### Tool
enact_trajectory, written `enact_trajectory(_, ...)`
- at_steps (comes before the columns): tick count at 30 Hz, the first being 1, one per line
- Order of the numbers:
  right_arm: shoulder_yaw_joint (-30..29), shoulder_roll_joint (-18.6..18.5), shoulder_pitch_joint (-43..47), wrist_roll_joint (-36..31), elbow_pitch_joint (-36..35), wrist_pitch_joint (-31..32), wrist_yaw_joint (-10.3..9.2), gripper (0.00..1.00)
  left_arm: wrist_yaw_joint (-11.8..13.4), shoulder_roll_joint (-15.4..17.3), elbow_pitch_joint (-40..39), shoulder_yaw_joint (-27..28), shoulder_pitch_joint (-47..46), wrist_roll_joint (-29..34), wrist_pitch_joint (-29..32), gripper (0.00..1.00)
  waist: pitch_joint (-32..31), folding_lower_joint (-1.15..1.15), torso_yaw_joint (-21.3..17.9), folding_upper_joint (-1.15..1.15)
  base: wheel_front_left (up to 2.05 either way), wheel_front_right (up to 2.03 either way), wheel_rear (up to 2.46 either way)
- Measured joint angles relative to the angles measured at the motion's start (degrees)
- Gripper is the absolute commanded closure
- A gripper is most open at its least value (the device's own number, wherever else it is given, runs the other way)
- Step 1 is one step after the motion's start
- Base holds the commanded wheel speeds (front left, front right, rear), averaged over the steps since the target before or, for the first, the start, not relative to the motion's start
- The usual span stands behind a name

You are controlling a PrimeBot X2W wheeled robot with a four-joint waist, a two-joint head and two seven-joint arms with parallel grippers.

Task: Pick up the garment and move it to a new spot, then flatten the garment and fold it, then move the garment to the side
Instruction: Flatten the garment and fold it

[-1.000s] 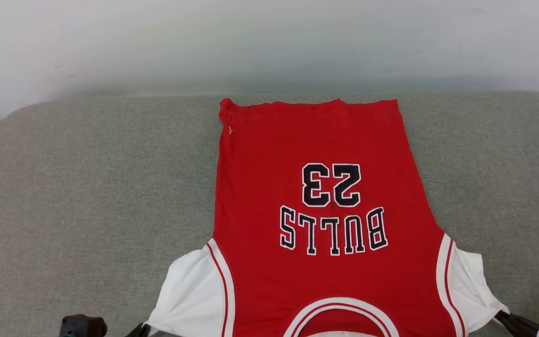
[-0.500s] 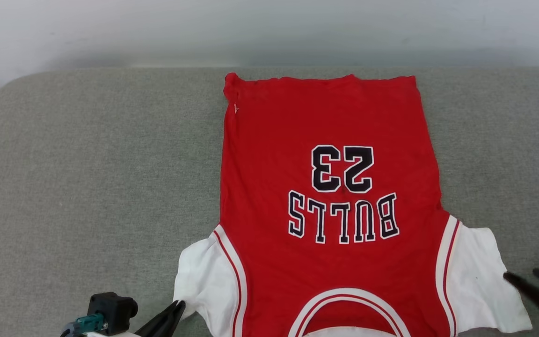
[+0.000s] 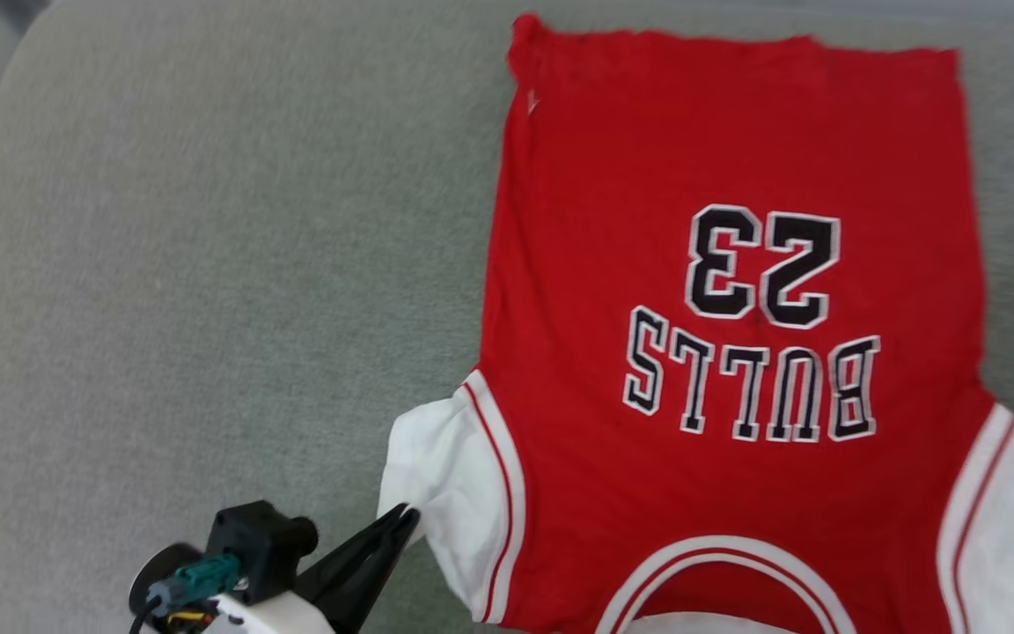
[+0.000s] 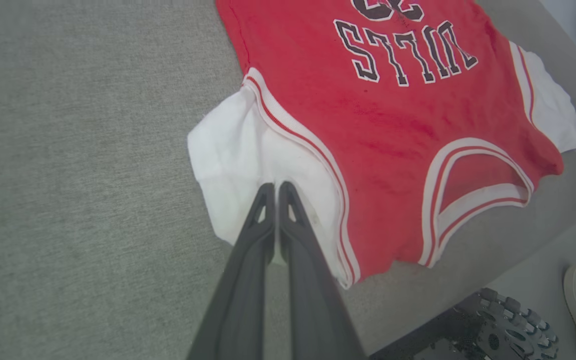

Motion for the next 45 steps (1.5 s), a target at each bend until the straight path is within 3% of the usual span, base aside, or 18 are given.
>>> enact_trajectory(7, -2.0, 2.2, -19.9, -12.1, 8.6, 8.6, 0.00, 0.00, -0.4, -1.4, -3.6, -1.6, -3.8, 2.0, 1.1, 1.00, 7.1, 0.00, 4.9, 0.00, 0.00, 0.00, 0.00)
enact_trajectory(14, -4.3, 3.7, -31.8, -22.9, 15.8, 12.2, 0.00, 0.00, -1.5, -3.1, -4.0, -2.6, -6.7, 2.7, 1.0, 1.00, 13.0, 0.00, 9.6, 0.00, 0.00, 0.00, 0.00)
enact_trajectory(20, -5.6, 4.6, -36.6, -30.2, 19.8, 13.8, 0.00, 0.00, -2.5, -5.1, -2.9, -4.0, -8.3, 2.7, -0.1, 1.00, 17.2, 0.00, 13.6, 0.00, 0.00, 0.00, 0.00)
enact_trajectory(31, -6.8, 4.9, -34.1, -32.3, 19.4, 14.9, 0.00, 0.00, -3.0, -6.0, -1.7, -4.1, -9.4, 2.7, -1.1, 1.00, 19.0, -0.01, 15.3, 0.00, 0.00, 0.00, 0.00)
enact_trajectory(32, -6.9, 4.9, -33.7, -32.3, 19.1, 15.1, 0.00, 0.04, -3.0, -6.0, -1.7, -4.1, -9.4, 2.6, -1.1, 1.00, 19.0, -0.01, 15.3, 0.00, 0.00, 0.00, 0.00)
enact_trajectory(33, -7.0, 4.9, -33.6, -32.3, 19.0, 15.2, 0.00, 0.61, -3.0, -6.0, -1.6, -4.1, -9.4, 2.6, -1.3, 1.00, 19.0, -0.01, 15.3, 0.00, 0.00, 0.00, 0.00)
enact_trajectory(34, -7.1, 5.0, -33.4, -32.3, 18.8, 15.3, 0.00, 1.00, -3.0, -6.0, -1.5, -4.1, -9.4, 2.6, -1.3, 1.00, 18.9, -0.01, 15.2, 0.00, 0.00, 0.00, 0.00)
enact_trajectory(45, -7.7, 5.9, -27.9, -30.3, 18.7, 14.4, 0.00, 1.00, -2.3, -5.5, -0.4, -3.2, -9.5, 2.2, -1.5, 1.00, 15.5, -0.01, 12.9, 0.00, 0.00, 0.00, 0.00)
